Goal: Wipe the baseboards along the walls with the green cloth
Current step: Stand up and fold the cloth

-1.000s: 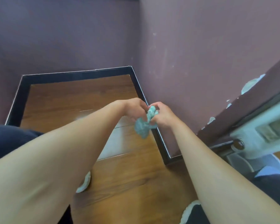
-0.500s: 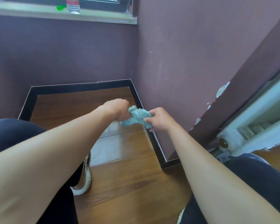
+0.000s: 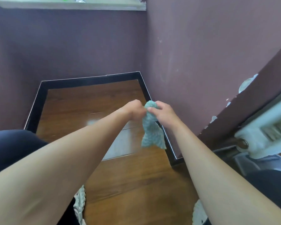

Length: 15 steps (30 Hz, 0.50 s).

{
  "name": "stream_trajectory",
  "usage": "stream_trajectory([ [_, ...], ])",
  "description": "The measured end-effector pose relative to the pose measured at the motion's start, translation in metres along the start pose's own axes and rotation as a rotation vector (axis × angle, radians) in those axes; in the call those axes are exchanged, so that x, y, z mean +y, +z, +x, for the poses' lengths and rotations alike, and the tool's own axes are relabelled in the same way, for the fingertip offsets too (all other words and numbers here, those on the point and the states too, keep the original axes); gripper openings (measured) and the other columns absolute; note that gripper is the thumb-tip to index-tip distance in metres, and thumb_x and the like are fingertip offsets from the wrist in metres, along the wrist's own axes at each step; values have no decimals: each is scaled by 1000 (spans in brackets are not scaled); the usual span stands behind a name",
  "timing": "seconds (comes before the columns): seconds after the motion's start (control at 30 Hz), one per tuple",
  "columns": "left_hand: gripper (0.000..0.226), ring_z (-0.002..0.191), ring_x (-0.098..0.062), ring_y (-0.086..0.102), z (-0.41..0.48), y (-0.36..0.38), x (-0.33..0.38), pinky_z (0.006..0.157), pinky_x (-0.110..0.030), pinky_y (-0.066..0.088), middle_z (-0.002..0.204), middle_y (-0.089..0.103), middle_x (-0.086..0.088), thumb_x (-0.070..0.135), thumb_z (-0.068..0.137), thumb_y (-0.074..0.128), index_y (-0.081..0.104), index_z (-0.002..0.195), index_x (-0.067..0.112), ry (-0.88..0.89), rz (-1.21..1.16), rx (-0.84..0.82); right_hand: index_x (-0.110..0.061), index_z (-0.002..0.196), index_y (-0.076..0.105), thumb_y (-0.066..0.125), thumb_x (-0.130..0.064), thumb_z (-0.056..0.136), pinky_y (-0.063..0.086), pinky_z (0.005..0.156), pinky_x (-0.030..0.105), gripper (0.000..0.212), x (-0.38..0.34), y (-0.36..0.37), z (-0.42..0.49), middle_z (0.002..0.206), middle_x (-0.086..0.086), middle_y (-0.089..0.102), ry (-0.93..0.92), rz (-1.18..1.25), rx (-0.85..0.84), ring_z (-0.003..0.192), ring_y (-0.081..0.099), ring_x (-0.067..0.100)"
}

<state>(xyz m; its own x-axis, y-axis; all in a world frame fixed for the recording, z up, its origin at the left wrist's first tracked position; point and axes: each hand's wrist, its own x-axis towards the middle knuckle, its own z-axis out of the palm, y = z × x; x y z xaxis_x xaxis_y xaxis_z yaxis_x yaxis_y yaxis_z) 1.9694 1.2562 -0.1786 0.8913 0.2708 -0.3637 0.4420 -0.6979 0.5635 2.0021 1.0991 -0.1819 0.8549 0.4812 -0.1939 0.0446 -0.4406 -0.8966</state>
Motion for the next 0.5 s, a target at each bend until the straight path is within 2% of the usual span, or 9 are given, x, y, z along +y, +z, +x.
stream_trajectory([
  [0.07, 22, 91, -36, 65, 11, 11, -12, 86, -42, 57, 103, 69, -19, 15, 96, 45, 65, 98, 8, -16, -171, -82, -19, 97, 70, 66, -33, 86, 54, 89, 44, 18, 16, 4, -1, 97, 6, 73, 33, -6, -104, 92, 70, 23],
  [0.1, 20, 89, -35, 61, 10, 16, -17, 81, -39, 54, 100, 66, -18, 14, 94, 43, 63, 97, 11, -21, -266, -124, -21, 98, 71, 67, -29, 89, 55, 87, 44, 13, 26, 2, -1, 96, 5, 74, 88, 12, -146, 93, 71, 26],
  [0.17, 21, 84, -26, 51, 9, 26, -21, 69, -33, 44, 91, 58, -12, 19, 80, 45, 61, 92, 14, -52, -454, -210, -24, 99, 74, 69, -23, 89, 57, 82, 44, 11, 48, -5, 0, 95, 5, 75, 198, 62, -194, 90, 72, 27],
  [0.2, 23, 84, -26, 53, 7, 32, -23, 70, -32, 45, 90, 61, -8, 24, 72, 49, 62, 88, 15, -77, -519, -218, -24, 99, 74, 69, -21, 89, 57, 81, 43, 12, 57, -6, -1, 94, 6, 75, 228, 86, -196, 88, 71, 26],
  [0.27, 27, 94, -22, 62, 4, 49, -31, 87, -35, 52, 96, 67, -1, 27, 62, 59, 67, 86, 18, -95, -571, -222, -22, 100, 74, 70, -16, 89, 55, 77, 38, 14, 73, -2, -5, 91, 3, 74, 248, 117, -181, 87, 69, 23],
  [0.33, 40, 101, -18, 62, 1, 67, -36, 93, -35, 52, 104, 66, 1, 21, 55, 65, 68, 95, 20, -84, -627, -220, -22, 104, 74, 71, -15, 87, 56, 78, 36, 18, 84, 8, -9, 95, 2, 74, 238, 82, -198, 89, 70, 20],
  [0.4, 50, 99, -16, 64, -3, 84, -40, 85, -29, 53, 104, 68, 2, 18, 53, 66, 69, 103, 20, -38, -559, -231, -21, 109, 72, 71, -12, 86, 58, 81, 40, 25, 89, 18, -16, 102, 6, 74, 249, 32, -267, 94, 71, 21],
  [0.5, 27, 77, -15, 60, -14, 95, -43, 59, -21, 46, 83, 66, 3, 15, 69, 69, 71, 96, 19, 60, -236, -241, -13, 109, 69, 62, 4, 82, 59, 77, 45, 32, 88, 30, -20, 95, 10, 68, 263, -76, -341, 86, 68, 23],
])
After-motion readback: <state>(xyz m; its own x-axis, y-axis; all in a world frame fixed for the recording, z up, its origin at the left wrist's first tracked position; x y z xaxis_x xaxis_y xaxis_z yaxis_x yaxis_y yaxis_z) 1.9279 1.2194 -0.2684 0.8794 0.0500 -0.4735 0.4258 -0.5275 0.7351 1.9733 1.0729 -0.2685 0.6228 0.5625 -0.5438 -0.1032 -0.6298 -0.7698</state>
